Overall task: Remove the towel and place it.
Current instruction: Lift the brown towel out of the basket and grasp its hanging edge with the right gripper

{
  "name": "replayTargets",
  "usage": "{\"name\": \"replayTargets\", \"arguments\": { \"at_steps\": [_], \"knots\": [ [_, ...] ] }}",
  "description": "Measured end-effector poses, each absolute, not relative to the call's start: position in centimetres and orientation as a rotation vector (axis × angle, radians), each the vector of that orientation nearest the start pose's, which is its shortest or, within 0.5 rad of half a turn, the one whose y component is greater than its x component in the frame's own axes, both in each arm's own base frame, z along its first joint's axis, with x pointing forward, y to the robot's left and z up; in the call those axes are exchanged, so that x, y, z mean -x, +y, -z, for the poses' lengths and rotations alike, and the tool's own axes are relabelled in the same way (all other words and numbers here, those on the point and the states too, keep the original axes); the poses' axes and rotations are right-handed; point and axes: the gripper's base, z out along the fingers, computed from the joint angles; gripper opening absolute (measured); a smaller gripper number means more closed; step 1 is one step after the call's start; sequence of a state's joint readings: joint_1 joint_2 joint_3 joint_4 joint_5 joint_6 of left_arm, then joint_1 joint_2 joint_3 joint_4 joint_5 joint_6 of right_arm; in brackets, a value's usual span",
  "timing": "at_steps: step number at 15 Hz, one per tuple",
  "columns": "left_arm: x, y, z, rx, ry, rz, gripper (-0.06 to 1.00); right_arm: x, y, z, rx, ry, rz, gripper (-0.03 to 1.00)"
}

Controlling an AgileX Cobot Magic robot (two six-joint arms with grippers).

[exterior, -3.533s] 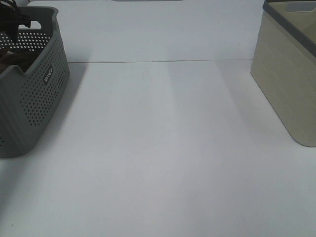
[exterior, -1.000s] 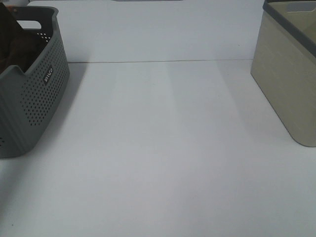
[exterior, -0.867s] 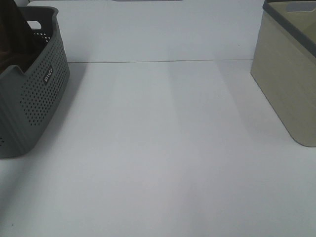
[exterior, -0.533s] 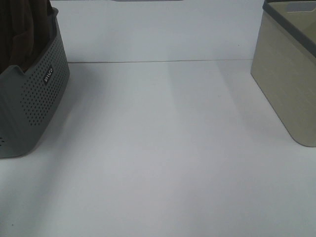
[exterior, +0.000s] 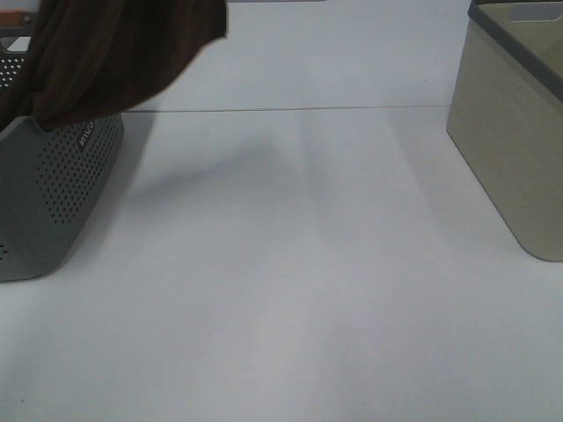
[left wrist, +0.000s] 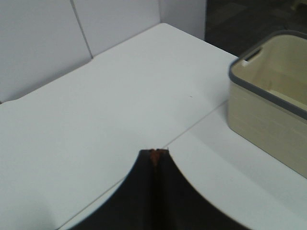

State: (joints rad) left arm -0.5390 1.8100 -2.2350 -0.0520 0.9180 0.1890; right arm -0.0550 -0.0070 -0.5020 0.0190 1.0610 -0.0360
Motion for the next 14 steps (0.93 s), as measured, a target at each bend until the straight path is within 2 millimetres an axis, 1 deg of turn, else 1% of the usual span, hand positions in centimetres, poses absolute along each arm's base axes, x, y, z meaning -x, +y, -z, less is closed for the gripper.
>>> {"name": "replayTargets", "arguments": {
  "at_steps": [2, 5, 7, 10, 12, 14],
  "knots": [
    [-31.6, -23.3, -48.8, -0.845, 1.892, 0.323, 0.00, 0.6, 0.2, -27.8, -0.018, 2.036, 0.033, 0.93],
    [-28.8, -26.1, -48.1, -1.007, 1.911, 0.373, 0.00, 0.6, 0.2, -27.8, -0.018, 2.035, 0.027, 0.93],
    [-28.4, -26.5, -48.1, -1.019, 1.908, 0.399, 0.00, 0.4, 0.5, -27.8, -0.017, 2.047, -0.010, 0.93],
    [-28.3, -26.7, -48.2, -1.020, 1.909, 0.431, 0.00, -1.5, 1.5, -28.0, -0.008, 2.130, -0.185, 0.89],
    [-28.2, -26.7, -48.2, -1.021, 1.910, 0.441, 0.00, -2.9, 2.3, -28.5, 0.121, 2.155, -0.283, 0.81],
    [-28.2, -26.8, -48.2, -1.021, 1.910, 0.448, 0.00, -5.0, 3.4, -29.0, 0.272, 2.143, -0.390, 0.74]
  ]
}}
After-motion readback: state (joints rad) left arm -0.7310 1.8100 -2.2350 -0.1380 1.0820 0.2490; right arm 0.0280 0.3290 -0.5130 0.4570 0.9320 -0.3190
